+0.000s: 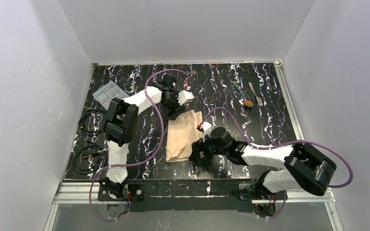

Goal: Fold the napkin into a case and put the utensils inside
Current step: Rotate the 2/3-rectangle-folded napkin at the center of the board.

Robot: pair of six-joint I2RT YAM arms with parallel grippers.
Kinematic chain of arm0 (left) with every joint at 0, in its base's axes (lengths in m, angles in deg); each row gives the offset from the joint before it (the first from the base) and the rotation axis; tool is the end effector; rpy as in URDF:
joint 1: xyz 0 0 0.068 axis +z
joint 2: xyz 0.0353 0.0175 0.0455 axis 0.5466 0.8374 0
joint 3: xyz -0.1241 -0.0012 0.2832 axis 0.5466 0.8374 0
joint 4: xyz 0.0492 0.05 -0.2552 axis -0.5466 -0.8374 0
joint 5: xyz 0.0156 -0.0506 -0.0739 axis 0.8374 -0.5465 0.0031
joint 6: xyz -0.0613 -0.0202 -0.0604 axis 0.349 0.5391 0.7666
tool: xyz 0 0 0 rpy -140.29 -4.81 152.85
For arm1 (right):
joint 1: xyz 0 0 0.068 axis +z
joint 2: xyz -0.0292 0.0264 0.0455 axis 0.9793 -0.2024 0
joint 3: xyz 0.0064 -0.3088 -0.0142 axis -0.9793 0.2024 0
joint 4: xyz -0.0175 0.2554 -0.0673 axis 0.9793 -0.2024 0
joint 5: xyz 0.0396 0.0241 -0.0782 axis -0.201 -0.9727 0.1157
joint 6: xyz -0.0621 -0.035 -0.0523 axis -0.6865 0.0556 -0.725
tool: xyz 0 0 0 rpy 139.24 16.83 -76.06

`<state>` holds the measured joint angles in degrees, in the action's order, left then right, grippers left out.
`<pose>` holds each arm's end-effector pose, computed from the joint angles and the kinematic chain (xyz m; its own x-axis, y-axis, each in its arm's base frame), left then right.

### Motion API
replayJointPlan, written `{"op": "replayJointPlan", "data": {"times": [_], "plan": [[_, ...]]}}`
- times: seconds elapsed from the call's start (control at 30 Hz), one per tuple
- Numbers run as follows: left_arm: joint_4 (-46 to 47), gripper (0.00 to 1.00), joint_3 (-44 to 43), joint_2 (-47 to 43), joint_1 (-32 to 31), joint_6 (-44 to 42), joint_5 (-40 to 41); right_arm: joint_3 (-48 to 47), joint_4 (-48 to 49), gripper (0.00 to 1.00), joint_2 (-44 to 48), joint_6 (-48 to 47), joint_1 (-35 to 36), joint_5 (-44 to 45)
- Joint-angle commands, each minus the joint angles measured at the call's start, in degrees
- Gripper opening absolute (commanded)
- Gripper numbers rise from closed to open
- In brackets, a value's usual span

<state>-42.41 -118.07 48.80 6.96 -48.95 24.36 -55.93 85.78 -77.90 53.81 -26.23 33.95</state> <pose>0.4186 -0.2292 0.1670 -0.2499 0.8293 -0.4999 0.9286 0.3516 0.1190 0.1583 0.2238 0.1681 -0.5988 -0.2385 -0.7646 -0.7030 0.6140 0.3589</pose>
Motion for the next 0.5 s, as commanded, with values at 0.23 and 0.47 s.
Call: {"op": "replayJointPlan", "data": {"times": [0.23,0.47], "plan": [[-5.1,0.73,-11.17,1.79,-4.32,3.7,-5.03,-2.32,8.55,0.98,-1.51,6.35,4.25,-0.31],[-13.09,0.86,-19.42,-3.17,-4.14,7.6,-7.36,-5.0,-4.75,0.99,12.43,6.45,3.09,9.71]]}}
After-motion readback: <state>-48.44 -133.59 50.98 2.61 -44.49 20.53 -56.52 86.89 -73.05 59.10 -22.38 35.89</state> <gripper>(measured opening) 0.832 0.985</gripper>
